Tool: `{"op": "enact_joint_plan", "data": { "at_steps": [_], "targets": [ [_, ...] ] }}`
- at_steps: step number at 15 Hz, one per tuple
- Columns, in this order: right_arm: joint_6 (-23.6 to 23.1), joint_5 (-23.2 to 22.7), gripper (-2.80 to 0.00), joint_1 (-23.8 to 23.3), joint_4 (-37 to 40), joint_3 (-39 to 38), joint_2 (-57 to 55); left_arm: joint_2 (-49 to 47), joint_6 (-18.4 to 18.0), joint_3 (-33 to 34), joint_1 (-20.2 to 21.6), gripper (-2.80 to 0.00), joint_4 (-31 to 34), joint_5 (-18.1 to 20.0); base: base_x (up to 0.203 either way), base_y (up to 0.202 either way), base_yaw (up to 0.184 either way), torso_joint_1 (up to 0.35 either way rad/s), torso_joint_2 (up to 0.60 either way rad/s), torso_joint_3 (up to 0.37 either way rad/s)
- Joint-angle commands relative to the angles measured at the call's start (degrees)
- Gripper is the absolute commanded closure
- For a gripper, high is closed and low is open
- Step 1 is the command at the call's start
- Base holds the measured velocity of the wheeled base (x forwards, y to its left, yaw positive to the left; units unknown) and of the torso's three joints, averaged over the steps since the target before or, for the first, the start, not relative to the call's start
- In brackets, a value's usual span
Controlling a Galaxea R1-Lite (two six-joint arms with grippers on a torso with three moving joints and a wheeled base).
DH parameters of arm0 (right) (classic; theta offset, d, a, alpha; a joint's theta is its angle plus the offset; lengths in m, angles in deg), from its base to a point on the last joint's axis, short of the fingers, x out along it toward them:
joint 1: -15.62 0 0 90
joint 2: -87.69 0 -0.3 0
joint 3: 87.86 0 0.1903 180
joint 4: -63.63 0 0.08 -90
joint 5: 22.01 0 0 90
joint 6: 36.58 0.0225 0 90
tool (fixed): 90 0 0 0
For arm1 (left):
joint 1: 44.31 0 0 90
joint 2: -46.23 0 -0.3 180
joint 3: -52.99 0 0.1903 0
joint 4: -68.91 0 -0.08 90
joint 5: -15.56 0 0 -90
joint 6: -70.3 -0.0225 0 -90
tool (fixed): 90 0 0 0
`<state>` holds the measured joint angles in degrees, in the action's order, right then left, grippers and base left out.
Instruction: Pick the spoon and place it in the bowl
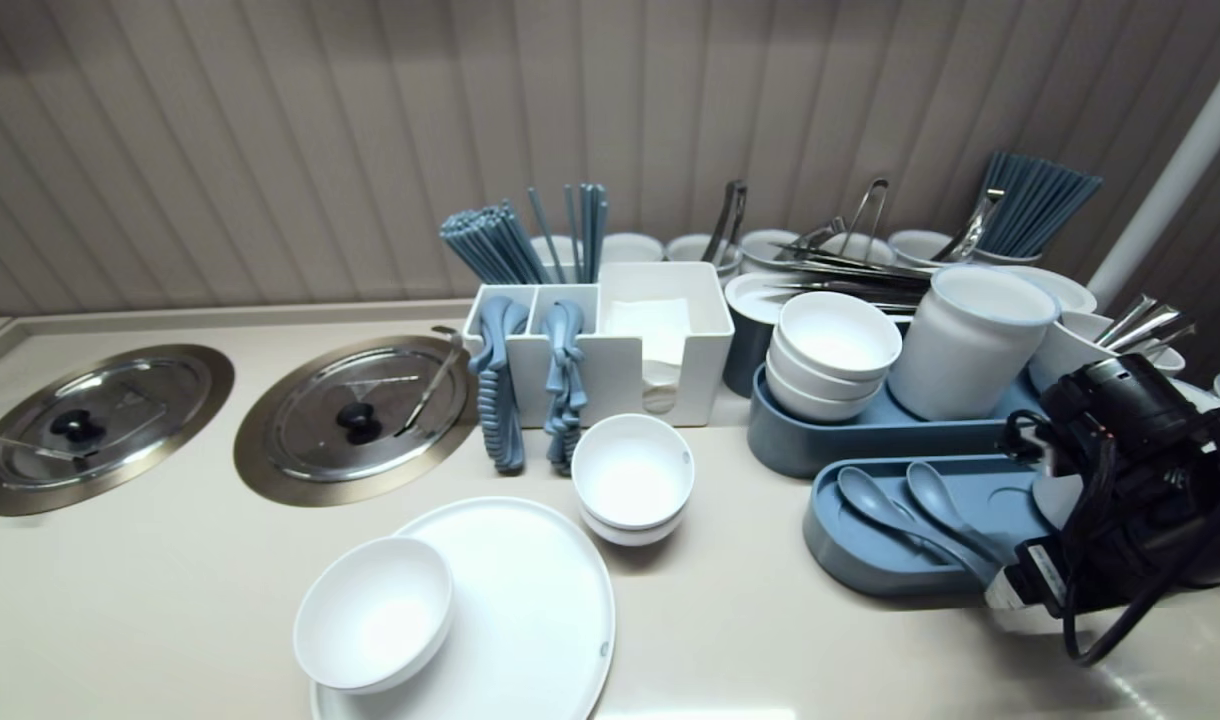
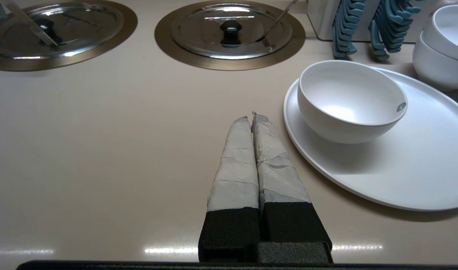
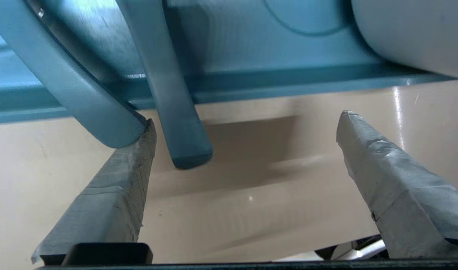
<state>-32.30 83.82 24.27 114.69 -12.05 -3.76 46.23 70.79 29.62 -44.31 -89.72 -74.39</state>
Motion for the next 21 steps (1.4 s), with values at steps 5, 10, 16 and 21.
{"op": "enact_joint_plan", "data": {
  "at_steps": [5, 10, 16, 21],
  "targets": [
    [-1.2, 0.0, -2.8, -1.9, -1.3, -0.4, -0.6, 0.0, 0.0, 0.4, 0.0, 0.0, -0.1, 0.0, 0.0, 0.0, 0.0, 0.0, 0.0, 0.0],
    [-1.2, -0.3, -2.8, -1.4, -1.3, -0.9, -0.9, -0.1, 0.0, 0.4, 0.0, 0.0, 0.0, 0.0, 0.0, 0.0, 0.0, 0.0, 0.0, 0.0],
    [-3.3, -0.3, -2.8, -2.5, -1.2, -1.4, 0.6, 0.0, 0.0, 0.4, 0.0, 0.0, 0.0, 0.0, 0.0, 0.0, 0.0, 0.0, 0.0, 0.0],
    [-5.8, -0.3, -2.8, -5.0, -1.2, -1.5, 0.1, 0.0, 0.0, 0.4, 0.0, 0.0, 0.0, 0.0, 0.0, 0.0, 0.0, 0.0, 0.0, 0.0]
  ]
}}
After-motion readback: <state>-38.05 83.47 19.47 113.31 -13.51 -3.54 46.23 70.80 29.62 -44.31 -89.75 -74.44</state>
